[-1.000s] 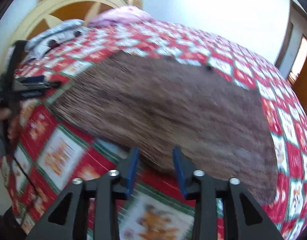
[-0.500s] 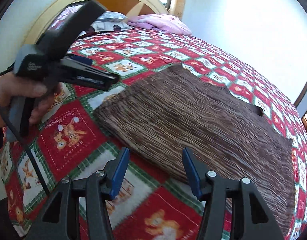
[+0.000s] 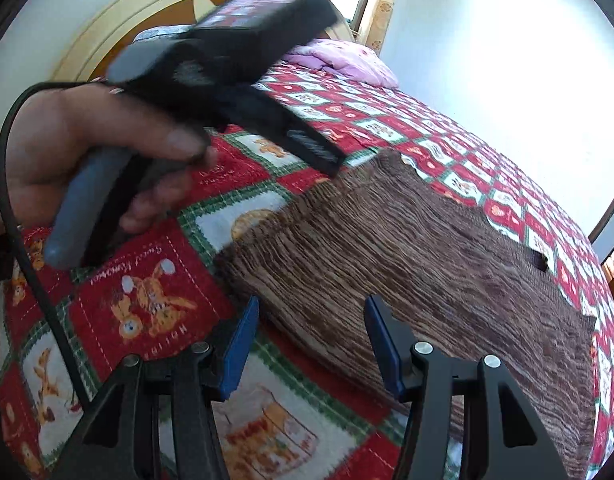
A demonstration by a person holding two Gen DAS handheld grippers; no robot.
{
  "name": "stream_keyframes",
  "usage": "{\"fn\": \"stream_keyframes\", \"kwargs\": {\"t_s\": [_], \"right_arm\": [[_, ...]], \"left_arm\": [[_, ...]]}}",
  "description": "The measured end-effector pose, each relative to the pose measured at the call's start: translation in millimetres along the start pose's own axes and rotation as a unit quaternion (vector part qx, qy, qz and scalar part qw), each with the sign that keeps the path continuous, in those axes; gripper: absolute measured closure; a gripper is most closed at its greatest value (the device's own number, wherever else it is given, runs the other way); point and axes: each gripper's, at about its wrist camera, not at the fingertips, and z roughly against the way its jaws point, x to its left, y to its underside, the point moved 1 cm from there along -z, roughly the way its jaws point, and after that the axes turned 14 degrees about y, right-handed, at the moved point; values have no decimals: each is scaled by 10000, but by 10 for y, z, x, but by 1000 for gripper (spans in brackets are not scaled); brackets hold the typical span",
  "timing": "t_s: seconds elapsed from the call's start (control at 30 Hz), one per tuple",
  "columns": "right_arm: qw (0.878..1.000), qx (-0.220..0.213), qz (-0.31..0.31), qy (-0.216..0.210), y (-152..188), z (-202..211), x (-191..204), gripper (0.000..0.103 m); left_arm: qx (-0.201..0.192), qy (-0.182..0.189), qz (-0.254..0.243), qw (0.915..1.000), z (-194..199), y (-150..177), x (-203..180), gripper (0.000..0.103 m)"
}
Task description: Fold small clothes
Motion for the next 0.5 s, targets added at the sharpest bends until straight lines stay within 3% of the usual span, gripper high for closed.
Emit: {"fn": "stream_keyframes", "kwargs": {"t_s": [0.37,0.47,0.5], "right_arm": [[9972,-382,425,479,-168,-89,321,48],[9978,-378,322,436,-157,-112,306,48],[9978,-384,313,435,-147,-104,306,48]], "left_arm": [[184,505,35,9986,-373,-313,-94,15],[217,738,95,9970,-473,-370,-123,17],[167,976,173,9949,-492,-399,-124,17]]}}
